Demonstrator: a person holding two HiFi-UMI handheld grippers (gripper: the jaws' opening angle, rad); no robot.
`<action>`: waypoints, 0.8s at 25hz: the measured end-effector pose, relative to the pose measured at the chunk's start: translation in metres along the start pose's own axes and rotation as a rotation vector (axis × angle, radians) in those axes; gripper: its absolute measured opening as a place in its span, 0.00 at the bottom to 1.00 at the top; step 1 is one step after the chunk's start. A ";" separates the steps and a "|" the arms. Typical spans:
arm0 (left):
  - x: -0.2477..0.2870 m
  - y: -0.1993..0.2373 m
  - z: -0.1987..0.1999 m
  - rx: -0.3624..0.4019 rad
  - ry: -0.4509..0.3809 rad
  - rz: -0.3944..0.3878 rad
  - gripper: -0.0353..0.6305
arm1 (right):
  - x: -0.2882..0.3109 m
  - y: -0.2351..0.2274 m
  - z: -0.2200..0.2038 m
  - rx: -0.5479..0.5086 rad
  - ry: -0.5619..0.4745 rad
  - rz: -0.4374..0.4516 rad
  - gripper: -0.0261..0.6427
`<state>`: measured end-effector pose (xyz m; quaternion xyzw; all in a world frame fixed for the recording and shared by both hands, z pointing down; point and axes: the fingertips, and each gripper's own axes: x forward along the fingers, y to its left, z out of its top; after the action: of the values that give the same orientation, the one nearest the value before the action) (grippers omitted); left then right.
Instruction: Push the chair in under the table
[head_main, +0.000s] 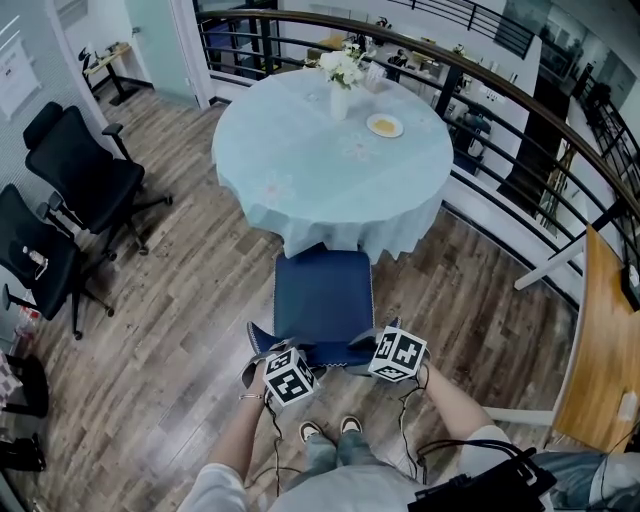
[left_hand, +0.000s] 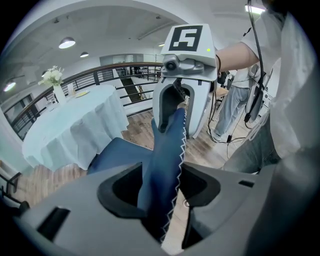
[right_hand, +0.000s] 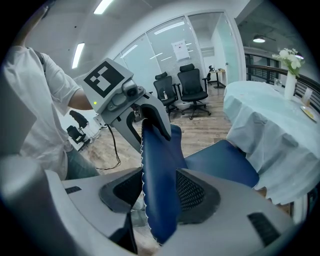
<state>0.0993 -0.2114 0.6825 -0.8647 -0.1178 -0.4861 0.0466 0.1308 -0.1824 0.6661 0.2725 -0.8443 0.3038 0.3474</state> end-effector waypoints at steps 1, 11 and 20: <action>0.001 0.002 0.001 0.000 -0.001 0.000 0.37 | 0.000 -0.003 0.000 -0.001 -0.001 -0.002 0.35; 0.008 0.034 0.016 0.003 -0.003 0.011 0.37 | -0.010 -0.037 0.010 -0.015 -0.011 -0.010 0.35; 0.017 0.060 0.027 0.009 -0.014 0.018 0.37 | -0.015 -0.065 0.016 -0.028 -0.021 -0.019 0.35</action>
<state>0.1453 -0.2615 0.6844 -0.8689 -0.1124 -0.4791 0.0541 0.1768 -0.2333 0.6669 0.2786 -0.8495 0.2857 0.3450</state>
